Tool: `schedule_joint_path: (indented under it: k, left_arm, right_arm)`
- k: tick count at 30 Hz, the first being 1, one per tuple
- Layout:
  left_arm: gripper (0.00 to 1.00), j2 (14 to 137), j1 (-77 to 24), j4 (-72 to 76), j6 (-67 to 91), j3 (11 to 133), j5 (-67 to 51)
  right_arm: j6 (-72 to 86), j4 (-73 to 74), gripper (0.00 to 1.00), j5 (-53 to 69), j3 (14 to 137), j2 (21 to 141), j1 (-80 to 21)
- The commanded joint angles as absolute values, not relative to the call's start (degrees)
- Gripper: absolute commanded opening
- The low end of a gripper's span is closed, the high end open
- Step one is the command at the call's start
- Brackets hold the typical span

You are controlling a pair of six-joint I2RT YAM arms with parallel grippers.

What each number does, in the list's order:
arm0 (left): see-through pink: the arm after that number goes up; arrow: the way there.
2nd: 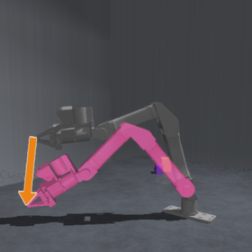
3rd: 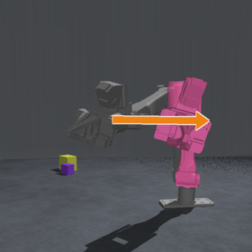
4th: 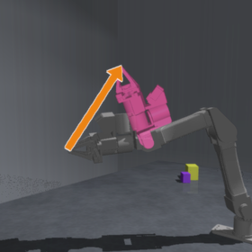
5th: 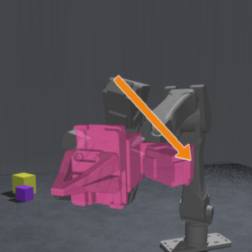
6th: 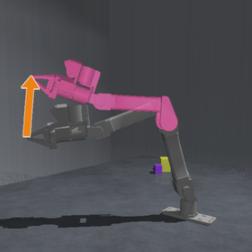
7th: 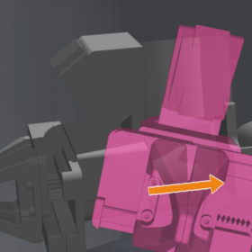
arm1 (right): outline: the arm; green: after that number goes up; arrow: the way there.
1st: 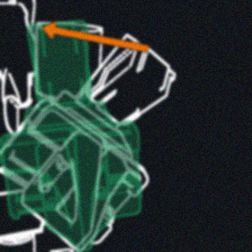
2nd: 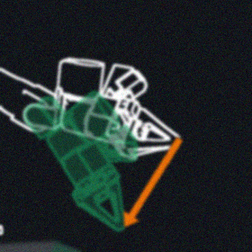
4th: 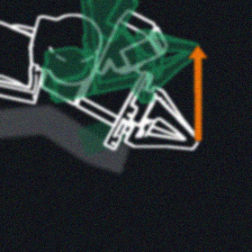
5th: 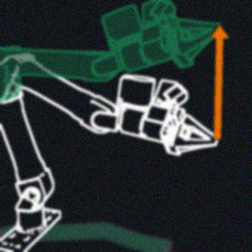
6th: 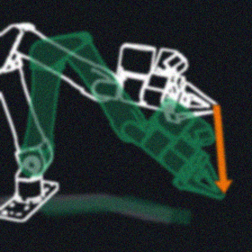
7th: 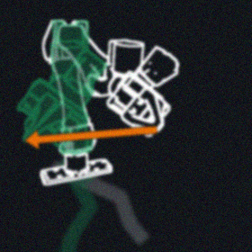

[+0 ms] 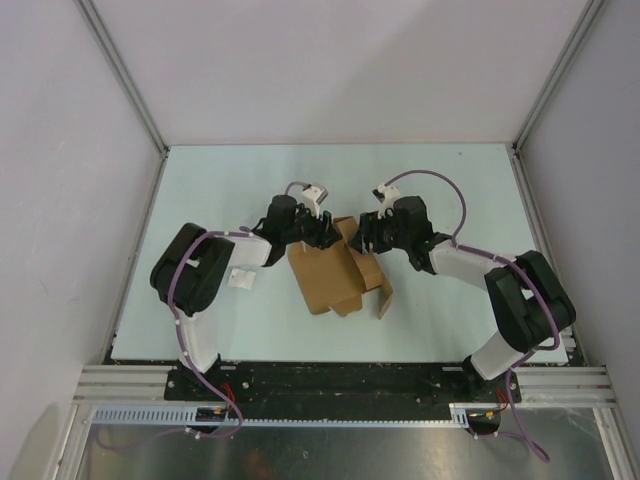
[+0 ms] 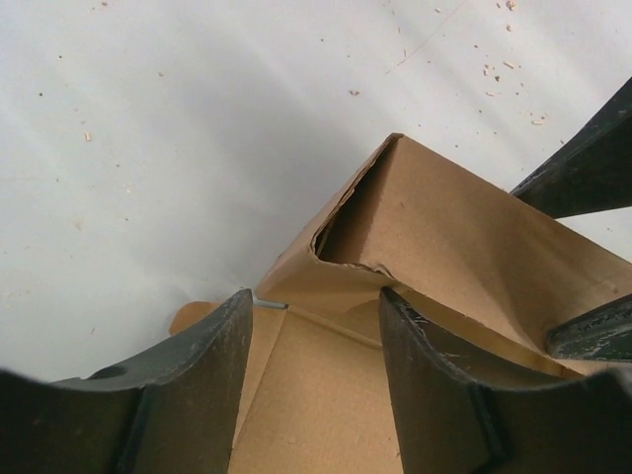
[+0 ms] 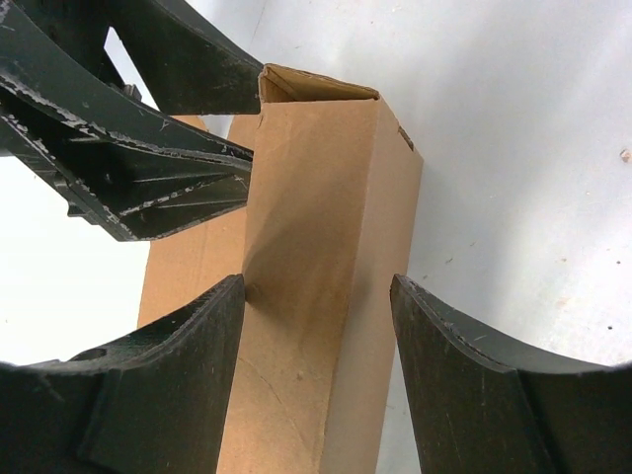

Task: Fold the paper box

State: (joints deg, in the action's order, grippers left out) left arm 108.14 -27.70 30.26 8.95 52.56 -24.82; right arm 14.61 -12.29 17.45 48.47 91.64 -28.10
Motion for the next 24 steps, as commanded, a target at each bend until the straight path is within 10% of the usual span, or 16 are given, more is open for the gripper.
schedule_joint_path:
  k: [1, 24]
  left_arm:
    - [0.57, 109.2, -27.6, 31.2, 7.5, 55.1, -26.9]
    - [0.71, 110.5, -27.7, 29.5, 5.5, 57.8, -27.1]
  right_arm:
    - [14.9, -13.3, 0.65, 17.8, 50.4, 92.5, -27.3]
    - [14.7, -19.4, 0.67, 26.3, 50.5, 95.9, -22.8]
